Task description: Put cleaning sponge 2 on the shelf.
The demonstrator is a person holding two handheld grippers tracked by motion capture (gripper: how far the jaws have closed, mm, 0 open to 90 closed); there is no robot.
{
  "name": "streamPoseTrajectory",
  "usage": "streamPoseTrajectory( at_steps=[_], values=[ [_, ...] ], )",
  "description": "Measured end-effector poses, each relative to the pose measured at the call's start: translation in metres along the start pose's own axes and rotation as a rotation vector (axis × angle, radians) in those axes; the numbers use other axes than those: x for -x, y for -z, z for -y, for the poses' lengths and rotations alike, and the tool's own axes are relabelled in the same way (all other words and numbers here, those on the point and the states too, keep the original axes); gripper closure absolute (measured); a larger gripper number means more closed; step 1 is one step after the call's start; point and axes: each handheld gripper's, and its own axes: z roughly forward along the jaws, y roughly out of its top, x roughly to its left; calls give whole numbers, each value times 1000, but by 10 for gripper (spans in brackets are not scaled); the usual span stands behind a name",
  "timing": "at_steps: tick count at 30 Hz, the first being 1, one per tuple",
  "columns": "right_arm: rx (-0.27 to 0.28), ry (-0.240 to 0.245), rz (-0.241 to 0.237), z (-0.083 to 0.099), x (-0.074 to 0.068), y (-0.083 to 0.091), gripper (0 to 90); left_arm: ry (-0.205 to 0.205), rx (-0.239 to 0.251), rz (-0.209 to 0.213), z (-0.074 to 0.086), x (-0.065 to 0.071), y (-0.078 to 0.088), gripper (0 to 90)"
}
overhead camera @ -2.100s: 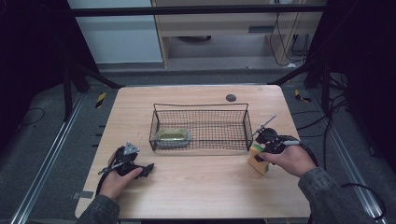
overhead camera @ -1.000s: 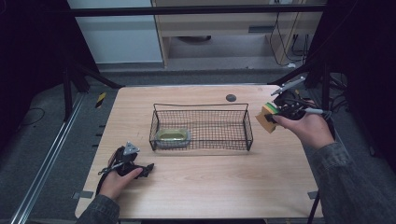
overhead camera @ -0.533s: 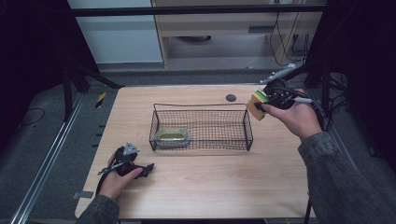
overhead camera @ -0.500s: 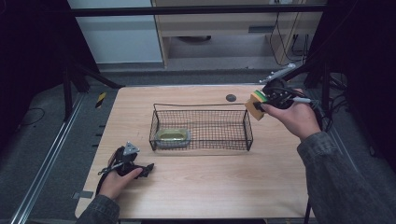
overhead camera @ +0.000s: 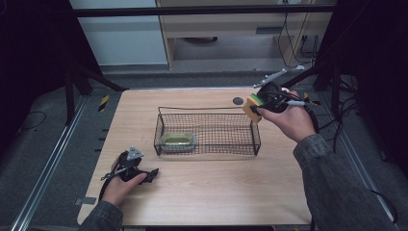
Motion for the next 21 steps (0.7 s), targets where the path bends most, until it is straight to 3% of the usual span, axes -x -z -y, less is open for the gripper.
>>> streamPoseTrajectory(
  at_steps=[21],
  values=[
    [-55,18,-12,6,-4,-31,648,-1,1,1,0,0,0,0]
  ],
)
